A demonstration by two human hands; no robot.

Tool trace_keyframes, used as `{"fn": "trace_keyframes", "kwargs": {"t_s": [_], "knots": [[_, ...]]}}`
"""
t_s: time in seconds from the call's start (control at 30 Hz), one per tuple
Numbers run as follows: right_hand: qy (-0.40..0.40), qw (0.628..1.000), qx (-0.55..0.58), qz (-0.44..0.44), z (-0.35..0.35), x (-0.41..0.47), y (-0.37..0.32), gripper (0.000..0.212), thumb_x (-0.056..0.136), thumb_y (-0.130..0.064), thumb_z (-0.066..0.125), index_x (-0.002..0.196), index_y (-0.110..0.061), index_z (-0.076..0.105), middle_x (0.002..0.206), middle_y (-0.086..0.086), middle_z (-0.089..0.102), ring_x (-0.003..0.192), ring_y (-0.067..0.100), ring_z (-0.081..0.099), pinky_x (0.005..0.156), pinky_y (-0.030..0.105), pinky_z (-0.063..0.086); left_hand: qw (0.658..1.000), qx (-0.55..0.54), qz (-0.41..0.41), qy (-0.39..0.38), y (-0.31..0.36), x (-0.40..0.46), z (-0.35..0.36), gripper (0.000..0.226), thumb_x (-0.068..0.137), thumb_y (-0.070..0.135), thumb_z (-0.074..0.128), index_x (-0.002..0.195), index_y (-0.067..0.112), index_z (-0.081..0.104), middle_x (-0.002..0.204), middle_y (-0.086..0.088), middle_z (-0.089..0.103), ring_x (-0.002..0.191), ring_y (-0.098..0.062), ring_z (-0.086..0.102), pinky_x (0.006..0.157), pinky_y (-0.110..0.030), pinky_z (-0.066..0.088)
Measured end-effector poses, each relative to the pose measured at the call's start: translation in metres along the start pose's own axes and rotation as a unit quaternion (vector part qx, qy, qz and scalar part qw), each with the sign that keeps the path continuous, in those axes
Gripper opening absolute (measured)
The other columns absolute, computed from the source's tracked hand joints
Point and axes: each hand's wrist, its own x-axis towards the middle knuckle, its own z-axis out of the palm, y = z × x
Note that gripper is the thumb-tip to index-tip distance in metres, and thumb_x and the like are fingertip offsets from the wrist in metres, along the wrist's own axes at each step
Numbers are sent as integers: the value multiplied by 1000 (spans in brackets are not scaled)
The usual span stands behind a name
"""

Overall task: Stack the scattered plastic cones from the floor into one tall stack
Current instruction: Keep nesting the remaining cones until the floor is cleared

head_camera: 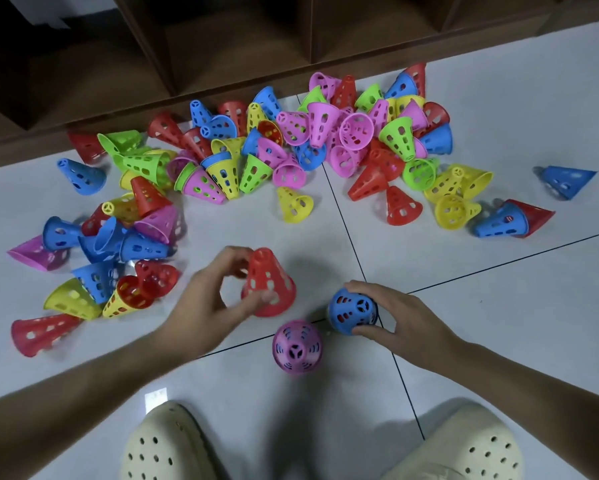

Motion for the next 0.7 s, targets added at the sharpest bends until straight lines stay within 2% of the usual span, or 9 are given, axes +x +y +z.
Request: {"fn": "trace_keyframes", "kwargs": {"t_s": [0.1,0.23,0.4,0.5,0.6,0.7], "knots": [[-4,1000,4,12,0,2,-1,58,86,-32,77,138,-34,50,133,-25,57,122,-4,53,101,14,43,998,-30,34,-40,24,-27,17,47,83,42,76,121,22,57,118,6,67,110,-20,65,91,-31,53],[-7,1000,5,24,-3,1,-5,59,84,-36,78,136,-40,50,132,-29,55,123,-5,53,101,15,43,995,3,31,-93,20,-42,37,46,84,38,80,121,37,54,123,17,64,115,-10,62,92,-26,52],[-19,999,8,47,-6,-1,-8,72,77,-46,82,140,-41,47,134,-30,54,126,-6,50,105,19,43,991,30,26,-127,1,-45,45,47,83,40,79,121,29,55,127,22,61,117,-6,61,93,-27,51],[-35,998,-13,41,-13,2,-13,81,70,-60,80,141,-44,44,136,-32,50,126,-9,47,102,10,37,990,37,29,-136,-3,-40,34,49,87,51,72,126,26,56,129,23,60,121,-2,58,100,-21,46],[-24,999,-6,30,-26,17,-25,70,74,-63,63,139,-44,46,136,-36,46,125,-11,46,98,5,34,991,73,9,-114,-17,-31,13,50,96,60,49,132,26,56,132,20,58,125,-1,54,104,-21,42],[22,999,31,1,-35,54,-35,55,85,-56,57,134,-30,56,134,-22,56,122,4,56,101,22,44,987,153,-32,-31,-45,-15,-13,49,97,60,42,129,25,55,129,13,59,122,-2,53,105,-26,41]]}}
